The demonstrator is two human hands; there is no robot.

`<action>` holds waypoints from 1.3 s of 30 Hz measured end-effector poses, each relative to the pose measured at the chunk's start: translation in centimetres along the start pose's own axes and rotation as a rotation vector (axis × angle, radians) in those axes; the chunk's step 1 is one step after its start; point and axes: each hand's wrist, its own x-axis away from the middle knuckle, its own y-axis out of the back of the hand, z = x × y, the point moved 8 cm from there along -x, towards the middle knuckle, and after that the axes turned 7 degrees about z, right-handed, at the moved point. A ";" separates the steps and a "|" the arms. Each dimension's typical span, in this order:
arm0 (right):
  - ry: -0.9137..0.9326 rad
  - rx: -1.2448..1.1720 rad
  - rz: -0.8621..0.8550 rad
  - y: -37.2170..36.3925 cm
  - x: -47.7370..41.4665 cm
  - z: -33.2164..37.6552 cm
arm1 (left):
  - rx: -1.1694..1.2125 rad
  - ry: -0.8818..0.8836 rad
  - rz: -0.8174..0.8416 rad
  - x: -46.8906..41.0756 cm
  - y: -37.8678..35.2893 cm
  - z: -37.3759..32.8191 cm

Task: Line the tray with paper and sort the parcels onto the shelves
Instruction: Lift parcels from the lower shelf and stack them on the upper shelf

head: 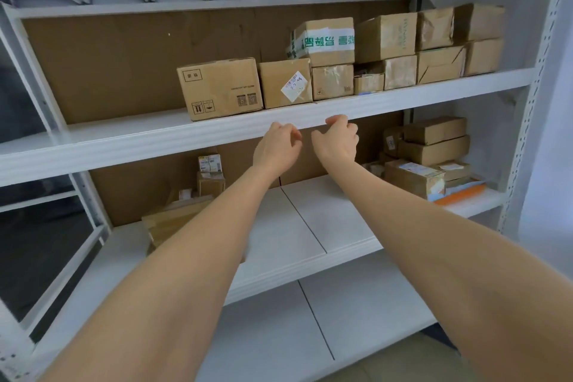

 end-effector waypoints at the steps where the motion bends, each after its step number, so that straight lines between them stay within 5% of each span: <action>1: -0.014 0.001 0.024 -0.6 0.3 -0.7 | -0.006 0.036 0.051 0.4 -1.0 1.0; 10: -0.147 0.030 0.278 -8.3 1.3 -4.9 | -0.027 0.326 0.262 2.7 -6.0 11.2; 18: -0.301 -0.153 0.531 -18.7 2.2 -5.1 | -0.188 0.546 0.116 3.1 -1.6 22.7; 27: -0.430 -0.158 0.852 -29.0 4.3 -4.7 | -0.215 0.960 0.175 5.6 0.1 36.4; 39: -0.476 -0.003 0.942 -33.8 4.8 -5.3 | -0.056 1.040 0.205 6.7 -0.8 41.5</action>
